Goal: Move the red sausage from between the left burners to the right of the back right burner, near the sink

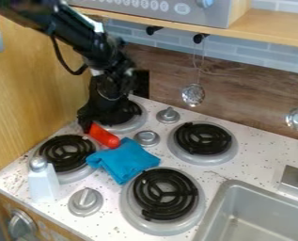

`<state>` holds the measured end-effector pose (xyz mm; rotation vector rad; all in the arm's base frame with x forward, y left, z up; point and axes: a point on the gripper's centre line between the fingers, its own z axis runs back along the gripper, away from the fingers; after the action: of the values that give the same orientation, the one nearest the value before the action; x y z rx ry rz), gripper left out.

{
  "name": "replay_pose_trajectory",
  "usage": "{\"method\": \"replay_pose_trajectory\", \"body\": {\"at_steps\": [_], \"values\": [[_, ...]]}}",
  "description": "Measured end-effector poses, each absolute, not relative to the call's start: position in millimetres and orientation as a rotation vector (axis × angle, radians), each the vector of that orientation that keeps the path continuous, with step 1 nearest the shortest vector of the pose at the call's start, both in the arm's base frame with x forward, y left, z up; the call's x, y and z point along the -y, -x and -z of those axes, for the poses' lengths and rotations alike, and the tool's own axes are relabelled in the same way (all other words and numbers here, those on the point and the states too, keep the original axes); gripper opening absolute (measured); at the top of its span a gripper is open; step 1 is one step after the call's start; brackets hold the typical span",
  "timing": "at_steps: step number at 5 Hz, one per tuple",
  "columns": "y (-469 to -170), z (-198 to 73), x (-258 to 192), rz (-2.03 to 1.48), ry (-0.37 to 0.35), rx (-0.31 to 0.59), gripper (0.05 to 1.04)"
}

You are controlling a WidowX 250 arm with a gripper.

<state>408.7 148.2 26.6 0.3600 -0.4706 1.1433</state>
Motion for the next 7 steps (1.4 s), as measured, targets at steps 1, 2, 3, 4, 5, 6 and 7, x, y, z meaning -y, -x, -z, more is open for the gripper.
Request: {"method": "replay_pose_trajectory", "body": {"at_steps": [1, 2, 3, 4, 5, 6, 7], "values": [[-413, -12, -152, -1.178, -0.381, 0.455, 1.005], [-416, -4, -158, -1.193, -0.415, 0.446, 0.975], [-414, -3, -165, -1.277, -0.422, 0.447, 0.786], [-410, -3, -167, -1.306, -0.421, 0.446, 0.624], [-402, -8, -166, -1.321, -0.373, 0.445, 0.558], [-389, -32, -158, -1.301, -0.328, 0.471, 0.558], [-375, -55, -146, -1.201, -0.314, 0.49, 0.557]]}}
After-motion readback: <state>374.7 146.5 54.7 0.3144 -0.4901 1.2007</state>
